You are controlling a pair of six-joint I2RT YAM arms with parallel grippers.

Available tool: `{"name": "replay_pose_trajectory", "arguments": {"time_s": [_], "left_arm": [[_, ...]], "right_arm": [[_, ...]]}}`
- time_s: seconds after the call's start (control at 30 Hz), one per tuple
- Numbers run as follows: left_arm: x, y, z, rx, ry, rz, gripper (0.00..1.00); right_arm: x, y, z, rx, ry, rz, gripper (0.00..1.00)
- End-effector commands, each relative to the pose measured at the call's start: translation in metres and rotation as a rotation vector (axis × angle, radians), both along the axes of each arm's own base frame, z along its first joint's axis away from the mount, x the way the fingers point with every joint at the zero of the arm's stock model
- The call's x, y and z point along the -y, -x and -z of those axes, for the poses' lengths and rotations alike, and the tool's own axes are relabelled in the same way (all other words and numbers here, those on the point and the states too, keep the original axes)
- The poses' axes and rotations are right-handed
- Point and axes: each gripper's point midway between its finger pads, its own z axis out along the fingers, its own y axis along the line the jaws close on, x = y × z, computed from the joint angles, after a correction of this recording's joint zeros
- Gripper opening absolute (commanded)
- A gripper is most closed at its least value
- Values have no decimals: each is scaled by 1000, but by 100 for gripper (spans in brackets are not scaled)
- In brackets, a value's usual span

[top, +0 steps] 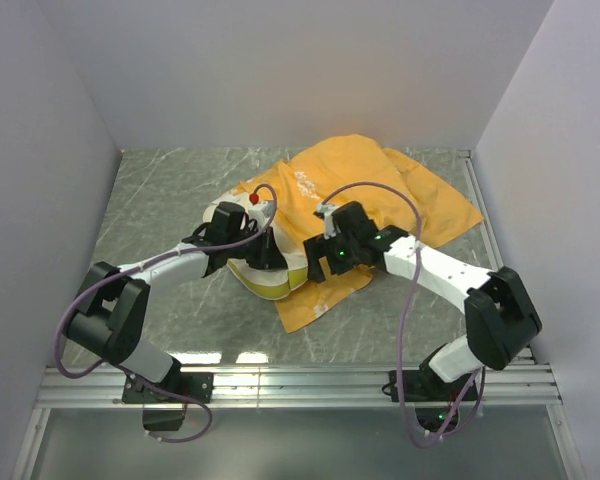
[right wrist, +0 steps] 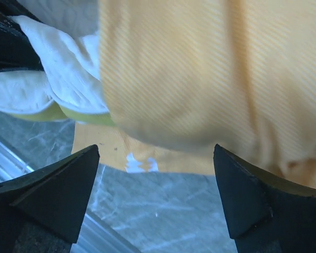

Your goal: Put the pillow into the pillowcase

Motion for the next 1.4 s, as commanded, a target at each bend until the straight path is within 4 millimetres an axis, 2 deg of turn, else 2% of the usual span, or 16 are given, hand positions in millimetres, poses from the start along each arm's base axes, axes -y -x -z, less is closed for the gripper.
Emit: {"name": "replay_pose_trajectory", "arguments": {"time_s": [0.0, 0.13, 0.23, 0.27, 0.4, 0.5, 0.6, 0.63, 0.73, 0.87, 1.0, 1.13, 1.2, 1.27, 1.3, 1.37], "left_arm": [[11, -14, -26, 42, 78, 11, 0], [9, -16, -26, 32, 85, 0, 0], [6, -18, -26, 37, 84, -9, 0], [5, -18, -26, 36, 86, -10, 0], [4, -22, -28, 35, 109, -17, 0], [8, -26, -42, 56, 170, -27, 0], [13, -33, -59, 68, 225, -39, 0], [11, -39, -64, 66, 236, -77, 0], [7, -57, -88, 69, 306, -141, 0], [-2, -72, -106, 73, 346, -202, 0], [-12, -67, -92, 48, 315, -234, 0], [-23, -50, -66, 42, 238, -202, 0], [-28, -28, -48, 11, 175, -132, 1], [-32, -9, -33, 88, 92, 32, 26], [-37, 22, -23, -21, 62, 136, 36], [-51, 37, -12, 78, -13, 286, 61]], "right_arm": [[-19, -18, 6, 108, 67, 23, 96], [-9, -26, 27, 105, 160, 53, 87], [-7, -26, 22, 120, 166, 42, 62], [-7, -22, 21, 114, 161, 26, 43], [-20, -2, 4, 72, 91, -109, 0], [-55, 30, -40, -3, -132, -278, 0], [-96, 64, -105, -96, -387, -465, 0], [-109, 66, -140, -72, -460, -521, 0], [-131, 102, -207, -170, -645, -726, 0], [-136, 143, -247, -263, -785, -922, 0], [-130, 159, -233, -315, -782, -949, 0], [-115, 158, -180, -399, -693, -856, 0], [-105, 160, -163, -370, -651, -820, 12], [-90, 167, -143, -420, -603, -779, 51], [-85, 166, -141, -379, -586, -806, 61], [-71, 157, -155, -366, -542, -794, 74]]}}
